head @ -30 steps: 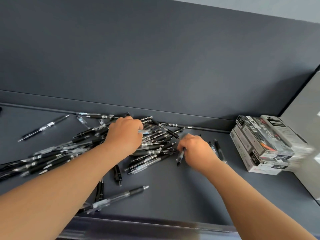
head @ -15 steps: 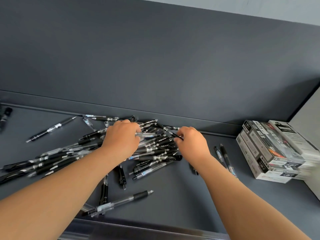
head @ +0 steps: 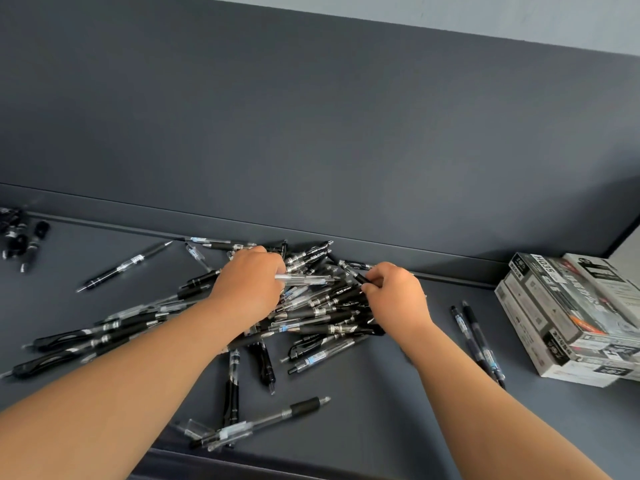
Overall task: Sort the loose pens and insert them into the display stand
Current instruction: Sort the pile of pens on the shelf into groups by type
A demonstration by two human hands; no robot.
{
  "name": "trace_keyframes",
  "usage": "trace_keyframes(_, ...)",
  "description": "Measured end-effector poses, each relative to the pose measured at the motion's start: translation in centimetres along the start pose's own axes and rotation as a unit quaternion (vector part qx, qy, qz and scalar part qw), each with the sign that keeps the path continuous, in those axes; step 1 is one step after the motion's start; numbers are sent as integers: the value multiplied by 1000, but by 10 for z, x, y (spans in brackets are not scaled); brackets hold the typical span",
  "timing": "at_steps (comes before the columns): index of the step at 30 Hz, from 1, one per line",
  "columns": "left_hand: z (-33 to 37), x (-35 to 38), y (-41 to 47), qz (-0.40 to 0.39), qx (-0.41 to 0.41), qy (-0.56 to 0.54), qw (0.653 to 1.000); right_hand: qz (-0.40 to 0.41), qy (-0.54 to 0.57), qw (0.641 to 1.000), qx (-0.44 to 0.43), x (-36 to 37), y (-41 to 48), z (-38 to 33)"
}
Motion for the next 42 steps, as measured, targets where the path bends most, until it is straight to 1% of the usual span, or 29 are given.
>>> trace_keyframes(7,-6,-7,-1,-42,3,-5,999,-8,12,999,32,7,-3,-7)
trace_keyframes(11,-8,-13,-2,-23,40,6,999,25,-28,999,18,2,-13,-20)
trace_keyframes(13,-10,-14,-3,-19,64,-4,998,40,-36,999,-3,2,-18,-28)
trace_keyframes(15,-12,-17,-5,-18,80,-39,996,49,-42,997,-35,3,-24,-38)
trace_keyframes(18,-13,-28,-7,-18,99,-134,986,55,-50,992,-100,7,-33,-57)
trace_keyframes(21,-9,-38,-9,-24,131,-178,975,54,-99,982,-153,7,-39,-71)
trace_keyframes(24,-1,-43,-10,-30,160,-214,963,35,-156,974,-162,4,-43,-78)
trace_keyframes(27,8,-41,-7,-41,168,-255,951,-5,-155,975,-157,1,-47,-75)
trace_keyframes(29,12,-39,-5,-51,172,-270,946,-5,-146,980,-133,-5,-52,-63)
trace_keyframes(31,15,-37,-3,-61,168,-273,945,37,-131,987,-84,-16,-58,-42)
trace_keyframes(34,12,-32,1,-49,150,-244,957,121,-103,987,24,-34,-68,-2)
trace_keyframes(36,10,-26,5,-45,138,-209,967,145,-106,980,90,-39,-71,20)
trace_keyframes(39,12,-18,4,-50,142,-140,979,131,-139,969,160,-36,-72,39)
trace_keyframes(42,22,-13,-3,-65,170,-101,978,107,-166,961,195,-31,-72,48)
Point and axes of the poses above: each hand's wrist, its own y-axis towards the middle knuckle, its own x-axis out of the palm, z = x × y, the point moved 3 cm from there along y, towards the middle knuckle, and after that the axes turned 13 degrees about -z, right-handed, at the moved point
